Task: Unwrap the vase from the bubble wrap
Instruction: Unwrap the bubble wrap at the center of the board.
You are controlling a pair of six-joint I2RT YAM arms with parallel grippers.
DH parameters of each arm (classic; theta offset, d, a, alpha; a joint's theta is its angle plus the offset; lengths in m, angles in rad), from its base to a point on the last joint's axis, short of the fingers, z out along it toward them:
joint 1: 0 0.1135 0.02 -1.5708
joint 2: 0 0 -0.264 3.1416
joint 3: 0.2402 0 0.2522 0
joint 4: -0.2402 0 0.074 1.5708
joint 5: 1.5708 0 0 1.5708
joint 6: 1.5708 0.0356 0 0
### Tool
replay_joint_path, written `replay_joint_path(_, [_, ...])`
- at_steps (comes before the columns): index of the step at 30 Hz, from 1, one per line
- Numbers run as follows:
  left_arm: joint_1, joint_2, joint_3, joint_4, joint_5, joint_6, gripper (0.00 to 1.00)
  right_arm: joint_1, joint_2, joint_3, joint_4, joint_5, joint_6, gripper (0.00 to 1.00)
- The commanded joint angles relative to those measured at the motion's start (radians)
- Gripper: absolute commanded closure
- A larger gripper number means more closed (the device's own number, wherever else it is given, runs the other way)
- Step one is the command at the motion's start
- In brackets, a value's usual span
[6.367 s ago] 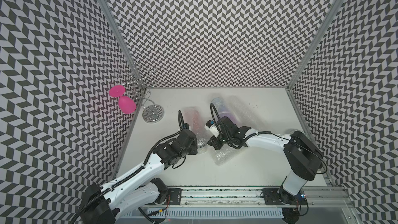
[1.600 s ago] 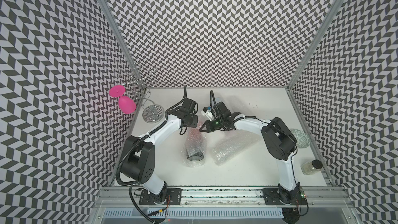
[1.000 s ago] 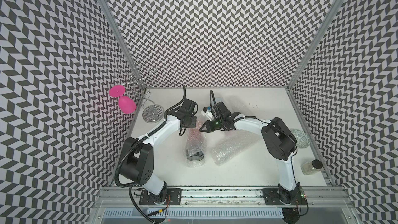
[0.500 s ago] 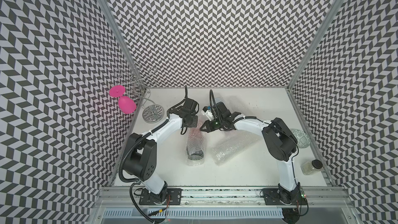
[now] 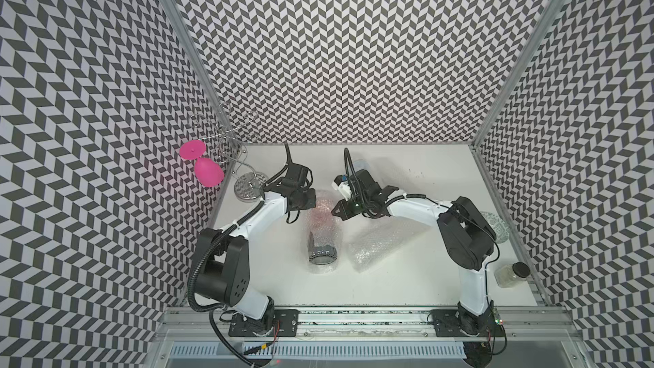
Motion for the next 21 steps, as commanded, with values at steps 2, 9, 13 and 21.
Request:
replay_joint_path(2, [0.028,-0.022,-0.007,0.03,-0.042,-0.028,1.0,0.003,-0.054,-0.018,-0.06,0.109,-0.053,1.0])
replay_joint_path(9, [0.041,-0.011,0.015,0.101,0.003,-0.052,1.0,0.07,-0.051,0.034,-0.118,0.24,-0.139,1.0])
replay_joint_path(13, [0.041,-0.035,-0.002,0.154,0.034,-0.098,1.0,0.096,-0.024,0.075,-0.132,0.249,-0.15,1.0])
replay_joint_path(21, [0.091,-0.117,-0.105,0.274,0.117,-0.171,1.0,0.103,-0.045,0.055,-0.129,0.255,-0.181,1.0])
